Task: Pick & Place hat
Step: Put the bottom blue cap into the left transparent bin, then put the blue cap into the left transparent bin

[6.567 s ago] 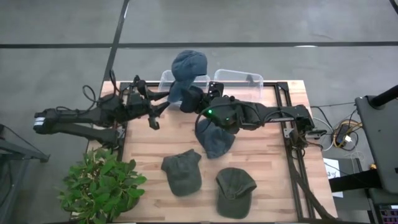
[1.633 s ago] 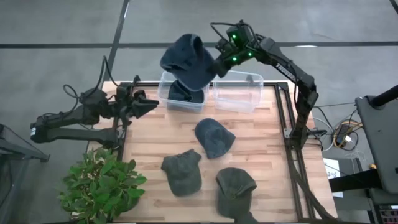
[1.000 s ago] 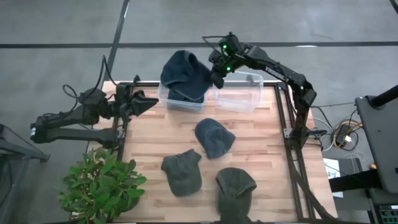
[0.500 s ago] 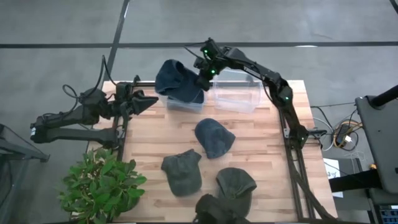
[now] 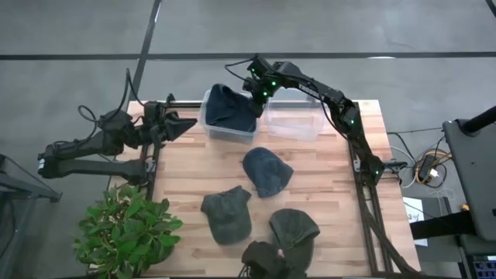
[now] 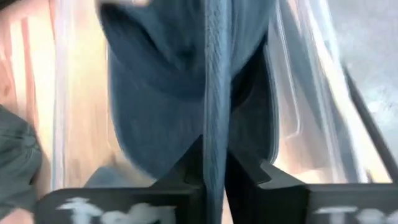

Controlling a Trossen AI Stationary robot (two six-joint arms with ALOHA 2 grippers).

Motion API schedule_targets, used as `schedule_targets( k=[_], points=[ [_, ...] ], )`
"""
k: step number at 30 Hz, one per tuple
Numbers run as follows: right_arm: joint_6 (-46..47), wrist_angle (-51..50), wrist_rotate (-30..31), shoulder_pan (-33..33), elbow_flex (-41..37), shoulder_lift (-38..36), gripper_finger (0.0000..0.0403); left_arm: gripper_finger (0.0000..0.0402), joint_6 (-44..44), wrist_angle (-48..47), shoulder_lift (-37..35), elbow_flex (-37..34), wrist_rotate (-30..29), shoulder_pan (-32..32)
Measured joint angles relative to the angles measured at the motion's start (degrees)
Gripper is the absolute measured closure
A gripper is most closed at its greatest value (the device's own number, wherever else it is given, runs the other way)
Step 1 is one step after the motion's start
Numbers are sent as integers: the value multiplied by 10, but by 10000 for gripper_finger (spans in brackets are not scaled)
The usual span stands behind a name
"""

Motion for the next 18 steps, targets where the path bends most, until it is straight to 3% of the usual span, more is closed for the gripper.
schedule_targets(
  k=[11,18],
  points=[
    [12,0,-3,7,39,-12,207,303,0,0,0,0,-8,0],
    [38,23,-5,25,37,-89,176,303,5,0,0,0,-8,0]
  ],
)
